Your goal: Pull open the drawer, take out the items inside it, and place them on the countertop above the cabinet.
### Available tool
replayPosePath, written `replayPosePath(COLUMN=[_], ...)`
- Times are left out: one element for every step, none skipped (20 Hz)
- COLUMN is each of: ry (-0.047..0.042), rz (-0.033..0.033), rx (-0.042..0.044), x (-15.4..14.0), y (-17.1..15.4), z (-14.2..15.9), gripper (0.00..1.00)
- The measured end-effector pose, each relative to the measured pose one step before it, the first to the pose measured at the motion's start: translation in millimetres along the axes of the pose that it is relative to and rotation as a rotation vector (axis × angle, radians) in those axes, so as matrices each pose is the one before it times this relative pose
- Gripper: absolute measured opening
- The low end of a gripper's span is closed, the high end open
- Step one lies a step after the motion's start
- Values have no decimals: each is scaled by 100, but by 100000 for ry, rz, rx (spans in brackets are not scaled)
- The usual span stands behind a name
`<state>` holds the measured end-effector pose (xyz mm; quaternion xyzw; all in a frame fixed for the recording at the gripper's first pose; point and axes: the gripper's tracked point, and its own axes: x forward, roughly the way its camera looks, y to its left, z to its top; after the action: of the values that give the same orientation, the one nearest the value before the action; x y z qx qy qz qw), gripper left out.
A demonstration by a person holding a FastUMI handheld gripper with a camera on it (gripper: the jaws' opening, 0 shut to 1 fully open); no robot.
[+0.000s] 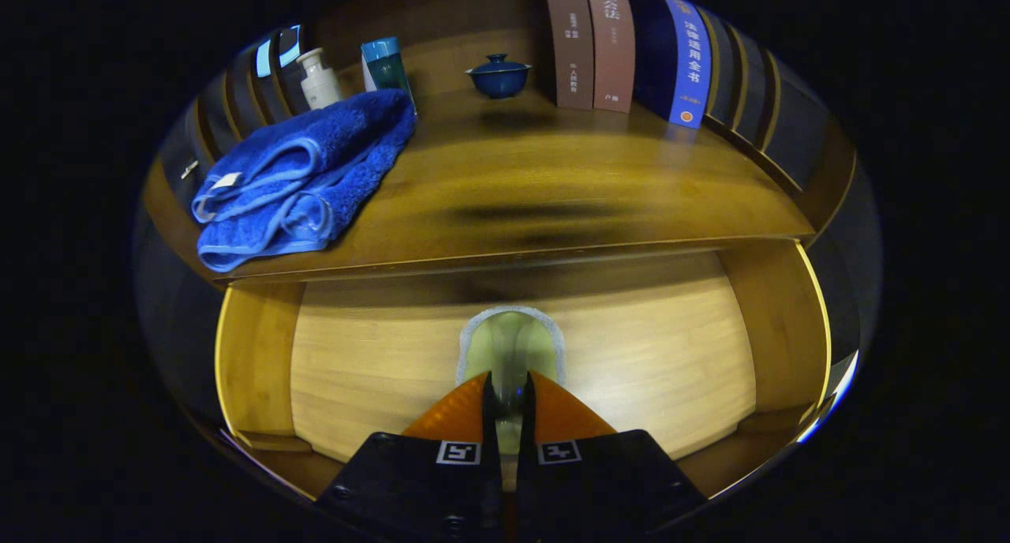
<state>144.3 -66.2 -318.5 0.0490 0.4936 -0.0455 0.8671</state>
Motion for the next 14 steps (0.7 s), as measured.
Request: replayPosePath(ry=[-889, -1013, -911, -927, -1994, -2136, -2271, -1949, -1069, -173, 93, 641, 543, 642], rz=[1677, 1196, 1242, 1124, 1251, 709, 439, 467, 499, 367, -182, -202, 50, -728], rx=[889, 127, -102, 0, -239, -822, -861, -789, -344, 269, 951, 884, 670, -104], x=[-1207, -1159, -1235, -1088, -1203, -1130, -959, -682, -437, -139, 89, 164, 383, 480], y=[175, 144, 186, 250, 313, 244, 146, 191, 312, 212, 47, 155, 271, 134], z=[-6, 95, 157, 320, 641, 855, 1092, 1292, 1154, 1174, 1200, 998, 1122, 974], gripper=[11, 11, 11, 11, 11, 11, 11, 11, 11, 11, 11, 11, 11, 11])
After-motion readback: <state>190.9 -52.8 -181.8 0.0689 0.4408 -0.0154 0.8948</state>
